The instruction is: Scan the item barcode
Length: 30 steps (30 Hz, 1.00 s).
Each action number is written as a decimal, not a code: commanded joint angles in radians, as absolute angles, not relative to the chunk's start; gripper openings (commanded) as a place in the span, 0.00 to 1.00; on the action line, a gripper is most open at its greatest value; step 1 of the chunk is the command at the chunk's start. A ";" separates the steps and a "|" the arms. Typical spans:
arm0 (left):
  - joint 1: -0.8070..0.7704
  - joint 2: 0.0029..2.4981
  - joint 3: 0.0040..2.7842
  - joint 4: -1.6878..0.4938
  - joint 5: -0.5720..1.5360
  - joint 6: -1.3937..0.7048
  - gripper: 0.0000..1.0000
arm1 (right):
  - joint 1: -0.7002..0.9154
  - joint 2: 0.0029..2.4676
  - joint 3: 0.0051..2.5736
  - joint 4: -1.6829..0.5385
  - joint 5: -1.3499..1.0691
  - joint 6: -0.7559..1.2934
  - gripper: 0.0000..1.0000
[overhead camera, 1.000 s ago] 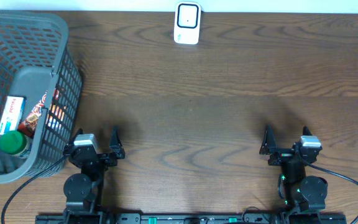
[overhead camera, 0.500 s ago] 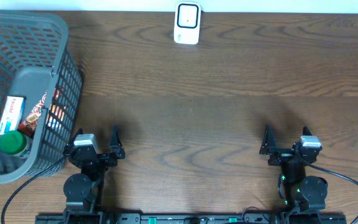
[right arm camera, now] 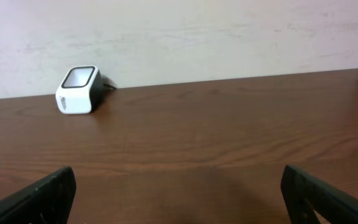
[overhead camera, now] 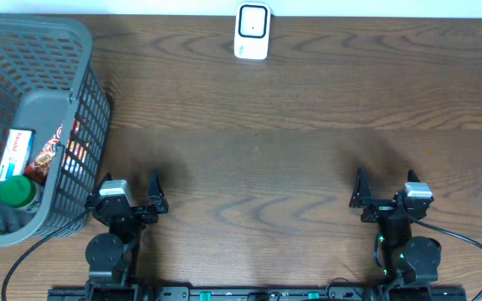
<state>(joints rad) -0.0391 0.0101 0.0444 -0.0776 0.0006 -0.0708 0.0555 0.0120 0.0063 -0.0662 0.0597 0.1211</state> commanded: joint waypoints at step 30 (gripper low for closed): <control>-0.082 0.510 0.704 -0.252 0.637 -0.001 0.97 | 0.052 0.009 0.006 -0.071 0.059 0.107 0.99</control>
<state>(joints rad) -0.0772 0.3786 0.5053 -0.1661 0.5976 0.0601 0.0555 0.0124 0.0063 -0.0658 0.0593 0.1207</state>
